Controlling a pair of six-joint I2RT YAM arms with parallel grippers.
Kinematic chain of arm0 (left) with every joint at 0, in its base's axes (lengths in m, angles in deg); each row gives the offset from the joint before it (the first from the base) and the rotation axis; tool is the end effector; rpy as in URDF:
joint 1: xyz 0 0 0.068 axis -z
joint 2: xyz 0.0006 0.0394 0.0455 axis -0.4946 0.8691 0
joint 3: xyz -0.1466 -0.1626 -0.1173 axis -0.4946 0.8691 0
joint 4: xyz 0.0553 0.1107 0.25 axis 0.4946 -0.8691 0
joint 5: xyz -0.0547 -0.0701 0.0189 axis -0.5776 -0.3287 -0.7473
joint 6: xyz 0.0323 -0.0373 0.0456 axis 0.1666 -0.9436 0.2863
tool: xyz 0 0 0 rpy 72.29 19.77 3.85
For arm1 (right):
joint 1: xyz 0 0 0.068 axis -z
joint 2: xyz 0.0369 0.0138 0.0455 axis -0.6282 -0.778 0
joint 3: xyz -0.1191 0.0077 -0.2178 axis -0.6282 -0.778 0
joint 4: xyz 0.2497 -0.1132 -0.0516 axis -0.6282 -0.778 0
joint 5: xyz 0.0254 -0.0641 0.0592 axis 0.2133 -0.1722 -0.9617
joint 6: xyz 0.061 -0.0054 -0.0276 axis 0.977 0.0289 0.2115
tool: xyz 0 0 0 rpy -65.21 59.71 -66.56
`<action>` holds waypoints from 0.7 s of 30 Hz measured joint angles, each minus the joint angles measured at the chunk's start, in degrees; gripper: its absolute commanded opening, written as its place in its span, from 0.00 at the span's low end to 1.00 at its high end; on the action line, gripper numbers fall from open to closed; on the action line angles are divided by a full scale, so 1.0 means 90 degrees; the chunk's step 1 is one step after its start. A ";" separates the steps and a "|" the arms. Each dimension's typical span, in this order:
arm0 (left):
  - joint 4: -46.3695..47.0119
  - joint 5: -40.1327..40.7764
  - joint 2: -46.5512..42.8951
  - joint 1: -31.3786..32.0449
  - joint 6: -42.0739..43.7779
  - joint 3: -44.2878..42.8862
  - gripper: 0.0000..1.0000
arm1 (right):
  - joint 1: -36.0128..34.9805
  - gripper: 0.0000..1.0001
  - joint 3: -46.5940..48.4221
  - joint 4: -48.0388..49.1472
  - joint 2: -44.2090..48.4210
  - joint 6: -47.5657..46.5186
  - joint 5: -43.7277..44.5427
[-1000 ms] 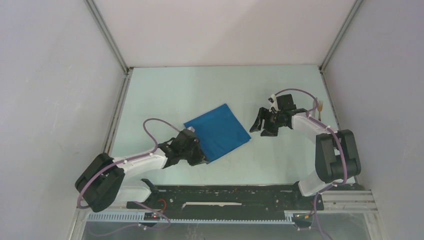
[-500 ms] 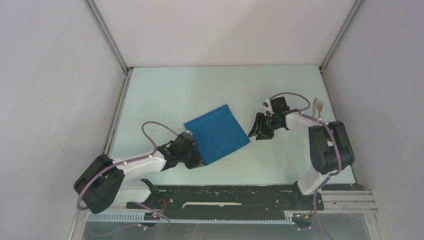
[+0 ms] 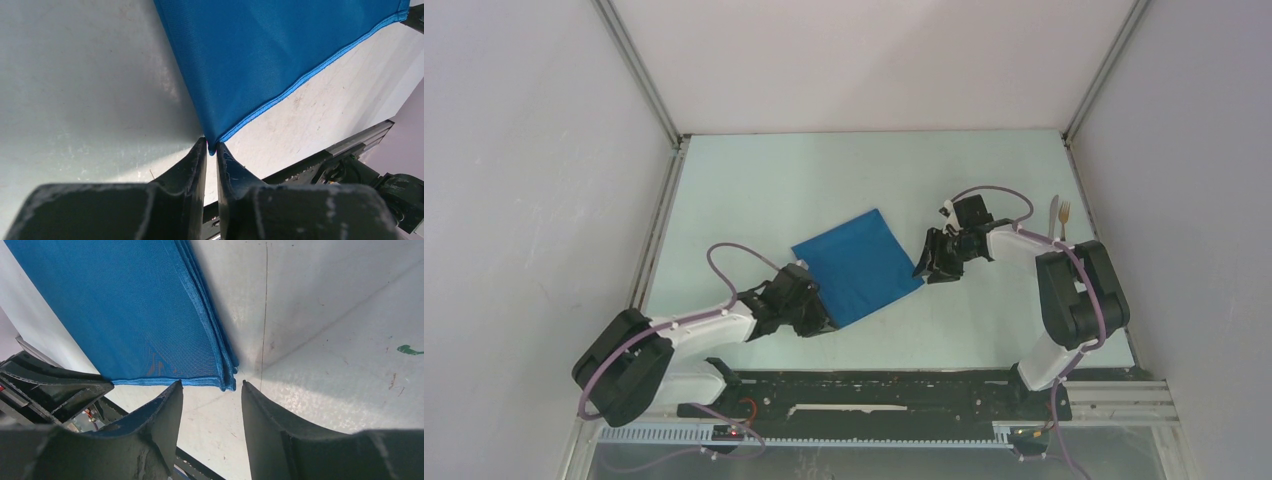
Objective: Fold the napkin into a case and place the utensils inside
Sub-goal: Fold the top corner of the square-folded napkin at the center of the board.
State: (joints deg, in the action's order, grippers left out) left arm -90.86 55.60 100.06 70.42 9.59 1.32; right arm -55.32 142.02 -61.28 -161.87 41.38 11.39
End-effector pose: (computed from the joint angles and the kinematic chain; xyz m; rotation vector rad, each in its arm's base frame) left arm 0.1768 -0.1632 0.0859 -0.4454 2.7117 -0.8341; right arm 0.3074 0.1168 0.1021 0.0249 2.7820 0.8629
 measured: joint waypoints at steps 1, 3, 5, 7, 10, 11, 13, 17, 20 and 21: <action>0.0002 -0.0005 0.0007 -0.0005 0.0000 0.0000 0.17 | -0.0015 0.54 0.0000 0.0002 0.0000 0.0005 -0.0002; 0.0022 -0.0007 0.0027 -0.0015 0.0002 0.0000 0.16 | -0.0027 0.51 0.0000 0.0002 -0.0002 0.0024 -0.0005; 0.0053 -0.0010 0.0051 -0.0027 0.0005 -0.0002 0.16 | -0.0034 0.48 0.0000 0.0017 -0.0002 0.0049 -0.0007; 0.0090 -0.0027 0.0097 -0.0046 0.0012 -0.0002 0.16 | -0.0039 0.47 0.0000 0.0056 -0.0007 0.0087 -0.0012; 0.0129 -0.0032 0.0146 -0.0053 0.0036 -0.0002 0.16 | -0.0046 0.46 0.0005 0.0160 -0.0066 0.0138 -0.0041; 0.0143 -0.0032 0.0155 -0.0053 0.0041 -0.0002 0.16 | -0.0046 0.46 0.0005 0.0194 -0.0100 0.0148 -0.0051; 0.0151 -0.0034 0.0163 -0.0058 0.0049 -0.0007 0.16 | -0.0046 0.46 0.0005 0.0233 -0.0165 0.0180 -0.0051; 0.0177 -0.0034 0.0204 -0.0066 0.0053 -0.0041 0.16 | -0.0058 0.44 0.0005 0.0257 -0.0265 0.0238 -0.0051; 0.0199 -0.0034 0.0209 -0.0066 0.0061 -0.0041 0.16 | -0.0058 0.49 0.0005 0.0294 -0.0274 0.0255 -0.0024; 0.0204 -0.0034 0.0209 -0.0066 0.0080 -0.0041 0.16 | -0.0058 0.50 0.0005 0.0296 -0.0274 0.0260 0.0002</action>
State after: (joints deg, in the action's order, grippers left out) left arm -89.03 55.29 101.93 69.83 10.31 0.95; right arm -55.85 142.07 -58.61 -164.34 43.72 11.41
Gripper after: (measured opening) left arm 0.160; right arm 0.463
